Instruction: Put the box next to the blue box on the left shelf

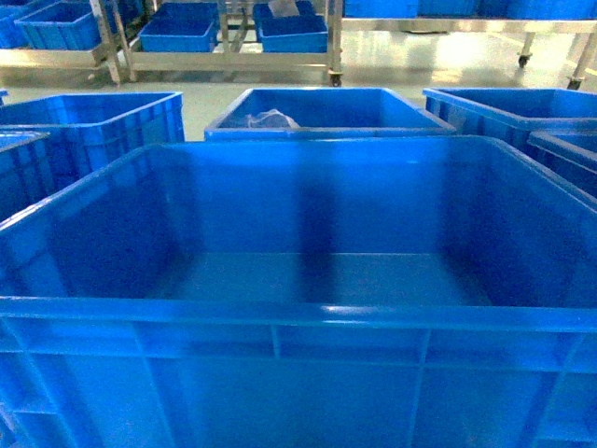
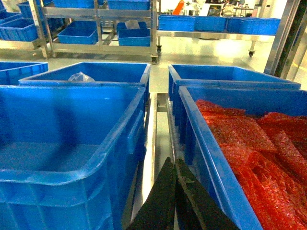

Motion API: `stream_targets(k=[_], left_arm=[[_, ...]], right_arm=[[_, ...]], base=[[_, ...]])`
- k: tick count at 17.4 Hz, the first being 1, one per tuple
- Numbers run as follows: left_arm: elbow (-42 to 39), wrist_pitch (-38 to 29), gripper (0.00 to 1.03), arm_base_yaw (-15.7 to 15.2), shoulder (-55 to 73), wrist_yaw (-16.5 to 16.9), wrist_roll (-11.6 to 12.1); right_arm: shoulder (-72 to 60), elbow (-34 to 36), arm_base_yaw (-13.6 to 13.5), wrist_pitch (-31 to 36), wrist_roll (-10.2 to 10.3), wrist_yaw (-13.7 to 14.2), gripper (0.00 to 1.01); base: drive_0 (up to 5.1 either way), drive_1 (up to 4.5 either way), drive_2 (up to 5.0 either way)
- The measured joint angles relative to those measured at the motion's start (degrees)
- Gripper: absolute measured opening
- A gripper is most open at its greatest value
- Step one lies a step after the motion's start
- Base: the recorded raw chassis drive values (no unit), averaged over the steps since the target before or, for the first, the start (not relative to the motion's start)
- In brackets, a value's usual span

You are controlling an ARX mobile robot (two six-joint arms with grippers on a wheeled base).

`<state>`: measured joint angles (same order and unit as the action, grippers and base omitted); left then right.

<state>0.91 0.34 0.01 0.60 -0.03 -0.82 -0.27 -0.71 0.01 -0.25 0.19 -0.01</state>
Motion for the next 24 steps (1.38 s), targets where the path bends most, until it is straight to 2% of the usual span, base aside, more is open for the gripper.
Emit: stream_targets(k=[1,2,8,9,10,24], left_arm=[[0.0,0.0,0.03,0.0,0.0,0.0,-0.02],[0.0,0.0,0.13,0.0,0.0,0.0,0.0],[0.0,0.0,0.88,0.0,0.0,0.0,0.0],[0.0,0.0,1.0,0.0,0.0,0.0,0.02],[0.0,0.0,0.97,0.0,0.0,0.0,0.04],[0.0,0.0,0.98,0.0,0.0,0.0,0.07]], right_arm=[[0.0,0.0,0.0,-0.04,-0.04,0.0,0.06],[0.0,0.0,0.0,-0.02,-0.04,0.02,0.19],[0.0,0.0,0.0,-0.02,-0.04,0.0,0.92],[0.0,0.0,0.0,-0.02,-0.02,0.02,1.0],[0.0,0.0,0.0,-0.02,-0.04,0.0,0.97],[0.0,0.0,0.0,-0.02,-0.02,0.0,0.98]], base=[[0.0,0.0,0.0],[0.0,0.0,0.0],[0.0,0.0,0.0],[0.0,0.0,0.0],[0.0,0.0,0.0],[0.0,0.0,0.0]])
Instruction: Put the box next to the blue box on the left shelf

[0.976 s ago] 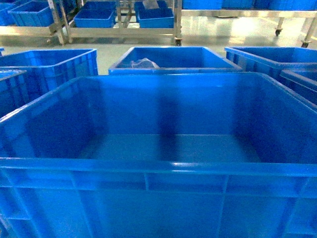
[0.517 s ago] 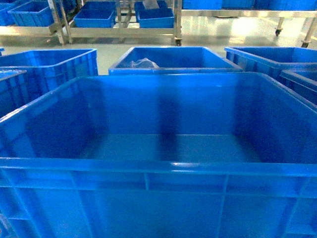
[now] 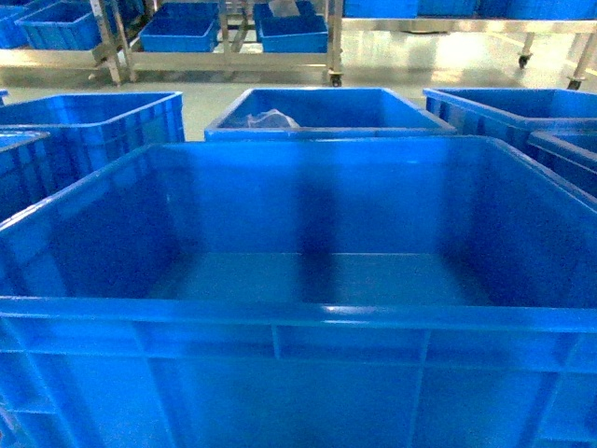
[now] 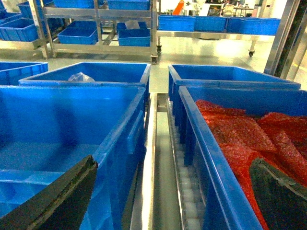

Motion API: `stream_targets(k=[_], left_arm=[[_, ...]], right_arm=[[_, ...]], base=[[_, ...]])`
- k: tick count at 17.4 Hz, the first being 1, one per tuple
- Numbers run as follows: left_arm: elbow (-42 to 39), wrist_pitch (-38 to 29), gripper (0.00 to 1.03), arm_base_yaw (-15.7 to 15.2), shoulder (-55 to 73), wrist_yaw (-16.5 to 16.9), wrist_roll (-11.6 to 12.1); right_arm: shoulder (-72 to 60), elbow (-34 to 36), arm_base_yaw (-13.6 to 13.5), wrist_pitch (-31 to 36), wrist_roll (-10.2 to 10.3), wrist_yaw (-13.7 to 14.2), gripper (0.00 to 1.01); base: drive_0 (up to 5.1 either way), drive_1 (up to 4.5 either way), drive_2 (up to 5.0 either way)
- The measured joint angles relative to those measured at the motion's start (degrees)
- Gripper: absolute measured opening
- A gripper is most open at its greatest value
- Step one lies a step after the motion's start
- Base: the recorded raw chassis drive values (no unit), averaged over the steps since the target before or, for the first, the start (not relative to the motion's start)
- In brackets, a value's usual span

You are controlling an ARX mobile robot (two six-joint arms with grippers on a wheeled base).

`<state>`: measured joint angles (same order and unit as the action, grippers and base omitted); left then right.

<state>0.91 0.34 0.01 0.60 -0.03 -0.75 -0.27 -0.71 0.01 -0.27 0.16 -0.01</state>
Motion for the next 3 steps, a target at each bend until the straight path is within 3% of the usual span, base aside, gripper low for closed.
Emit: stream_targets(k=[3], left_arm=[[0.0,0.0,0.98,0.0,0.0,0.0,0.0]], right_arm=[[0.0,0.0,0.0,0.0,0.0,0.02,0.98]], base=[[0.0,0.0,0.0]])
